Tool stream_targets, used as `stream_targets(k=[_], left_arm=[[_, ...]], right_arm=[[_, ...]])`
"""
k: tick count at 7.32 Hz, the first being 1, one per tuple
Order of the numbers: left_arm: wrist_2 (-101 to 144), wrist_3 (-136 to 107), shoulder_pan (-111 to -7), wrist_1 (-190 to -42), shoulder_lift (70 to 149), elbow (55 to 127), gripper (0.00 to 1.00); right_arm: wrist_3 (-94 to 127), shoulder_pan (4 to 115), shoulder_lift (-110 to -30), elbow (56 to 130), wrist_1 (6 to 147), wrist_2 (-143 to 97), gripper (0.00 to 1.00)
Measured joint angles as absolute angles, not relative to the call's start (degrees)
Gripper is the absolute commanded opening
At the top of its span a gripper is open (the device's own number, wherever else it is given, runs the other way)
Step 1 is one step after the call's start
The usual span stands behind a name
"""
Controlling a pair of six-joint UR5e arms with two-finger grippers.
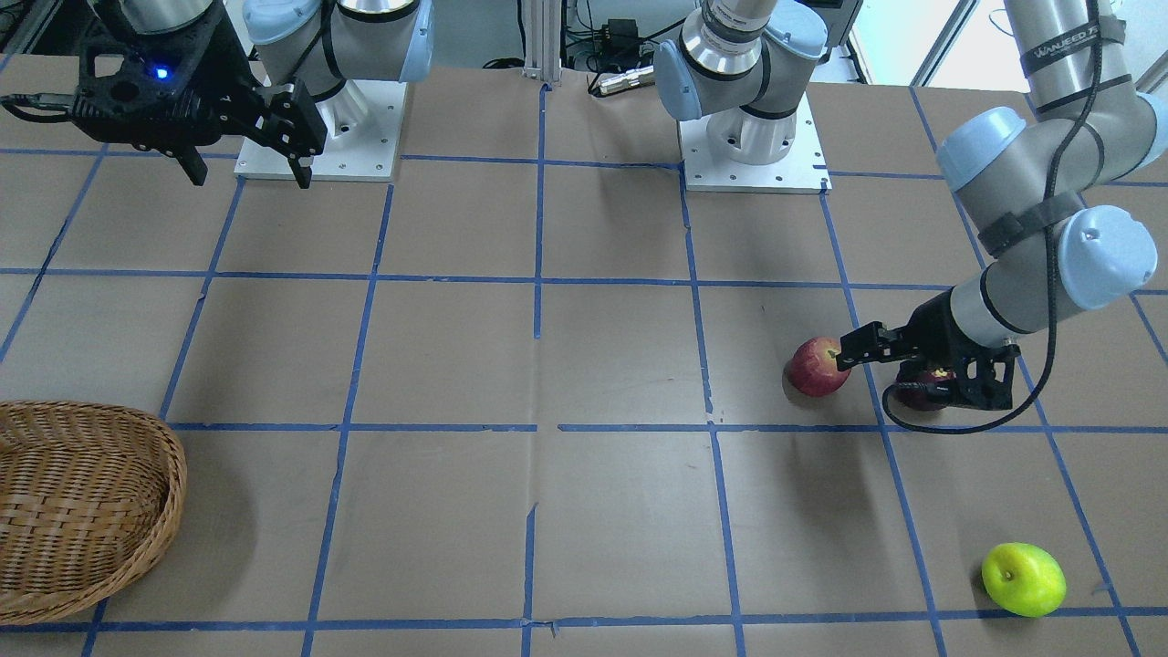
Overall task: Put all apples into basket
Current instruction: 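Lower the left gripper onto the red apple and close it, then carry the red apple with the left gripper to the table center and set it down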
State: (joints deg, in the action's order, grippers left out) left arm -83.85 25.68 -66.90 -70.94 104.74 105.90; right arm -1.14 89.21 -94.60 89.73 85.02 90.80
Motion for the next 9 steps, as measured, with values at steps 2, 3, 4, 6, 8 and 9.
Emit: stream_targets(k=[2,3,4,6,8,9], left_arm=[[-83.56,25.7,-67.09,-69.42,105.95,108.76,1.0],[-83.56,25.65,-67.12,-68.34,106.38,110.15,1.0],[-83.6,25.61,-67.14,-67.41,106.85,111.09,1.0],[-83.72,25.46,-67.15,-66.74,107.29,112.77,1.0],[-83.68,25.2,-67.15,-64.42,108.2,113.44,0.99],[-83.62,24.92,-67.15,-63.62,108.75,113.49,0.97]], right_arm=[[-1.14,89.21,-94.58,89.73,85.15,90.82,1.0],[-1.14,89.21,-94.57,89.74,85.09,91.16,1.0],[-1.14,89.14,-94.54,89.74,84.98,91.42,1.0],[-1.14,89.09,-94.51,89.73,85.16,91.56,1.0],[-1.14,89.12,-94.58,89.74,85.24,91.6,1.0],[-1.14,89.12,-94.62,89.74,85.25,91.64,1.0]])
